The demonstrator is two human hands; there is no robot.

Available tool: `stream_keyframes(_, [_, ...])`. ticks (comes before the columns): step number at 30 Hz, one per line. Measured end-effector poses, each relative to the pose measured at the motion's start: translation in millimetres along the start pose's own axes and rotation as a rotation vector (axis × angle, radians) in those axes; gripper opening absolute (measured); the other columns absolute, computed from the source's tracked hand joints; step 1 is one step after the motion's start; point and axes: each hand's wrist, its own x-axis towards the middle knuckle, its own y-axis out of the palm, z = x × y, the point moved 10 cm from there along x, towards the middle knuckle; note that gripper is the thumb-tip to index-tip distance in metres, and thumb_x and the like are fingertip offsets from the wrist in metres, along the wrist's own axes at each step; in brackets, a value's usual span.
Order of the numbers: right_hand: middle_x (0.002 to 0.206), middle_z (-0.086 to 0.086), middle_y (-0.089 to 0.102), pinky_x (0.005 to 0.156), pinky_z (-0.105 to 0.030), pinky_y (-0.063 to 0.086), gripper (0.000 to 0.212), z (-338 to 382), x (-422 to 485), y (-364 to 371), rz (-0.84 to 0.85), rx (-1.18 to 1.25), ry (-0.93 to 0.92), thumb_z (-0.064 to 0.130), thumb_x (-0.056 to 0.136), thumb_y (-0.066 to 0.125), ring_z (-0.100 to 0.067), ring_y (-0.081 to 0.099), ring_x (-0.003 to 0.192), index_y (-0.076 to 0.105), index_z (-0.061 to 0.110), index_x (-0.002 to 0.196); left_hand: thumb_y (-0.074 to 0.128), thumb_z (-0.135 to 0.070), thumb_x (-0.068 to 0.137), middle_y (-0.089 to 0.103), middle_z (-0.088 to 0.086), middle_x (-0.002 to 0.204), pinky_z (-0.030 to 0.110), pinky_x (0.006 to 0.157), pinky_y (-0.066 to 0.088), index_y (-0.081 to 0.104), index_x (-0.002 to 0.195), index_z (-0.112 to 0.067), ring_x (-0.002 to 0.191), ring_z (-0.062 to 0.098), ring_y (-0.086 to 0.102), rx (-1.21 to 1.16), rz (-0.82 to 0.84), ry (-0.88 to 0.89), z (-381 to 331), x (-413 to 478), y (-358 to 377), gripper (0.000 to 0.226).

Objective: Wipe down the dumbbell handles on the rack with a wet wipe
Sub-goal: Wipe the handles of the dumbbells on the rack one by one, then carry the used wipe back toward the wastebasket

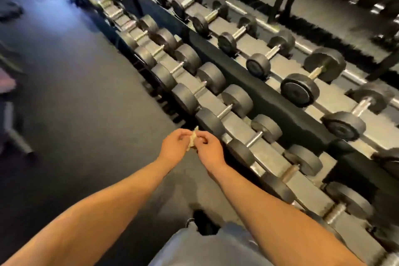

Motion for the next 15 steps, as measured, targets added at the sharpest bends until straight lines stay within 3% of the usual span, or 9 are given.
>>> stream_keyframes(6, [0.102, 0.004, 0.07, 0.078, -0.028, 0.051, 0.025, 56, 48, 121, 0.134, -0.011, 0.007, 0.012, 0.093, 0.054, -0.016, 0.065, 0.095, 0.071, 0.023, 0.108, 0.054, -0.003, 0.096, 0.068, -0.006, 0.099, 0.004, 0.067, 0.042, 0.07, 0.109, -0.019, 0.087, 0.004, 0.061, -0.066, -0.156, -0.019, 23, 46, -118, 0.025])
stream_keyframes(11, [0.109, 0.001, 0.067, 0.089, -0.035, 0.054, 0.03, 91, 111, 218, 0.203, -0.025, 0.011, 0.009, 0.097, 0.049, -0.016, 0.063, 0.101, 0.068, 0.018, 0.118, 0.056, -0.002, 0.093, 0.069, -0.009, 0.101, 0.007, 0.071, 0.046, 0.068, 0.106, -0.023, 0.09, -0.001, 0.063, -0.179, -0.256, -0.08, 53, 111, -199, 0.028])
stream_keyframes(15, [0.11, -0.002, 0.066, 0.09, -0.035, 0.052, 0.03, 131, 181, 304, 0.254, -0.015, 0.01, 0.008, 0.099, 0.046, -0.02, 0.063, 0.102, 0.066, 0.018, 0.119, 0.058, -0.002, 0.094, 0.072, -0.002, 0.109, 0.024, 0.088, 0.055, 0.069, 0.117, -0.017, 0.099, 0.008, 0.067, -0.238, -0.29, -0.113, 72, 188, -276, 0.029])
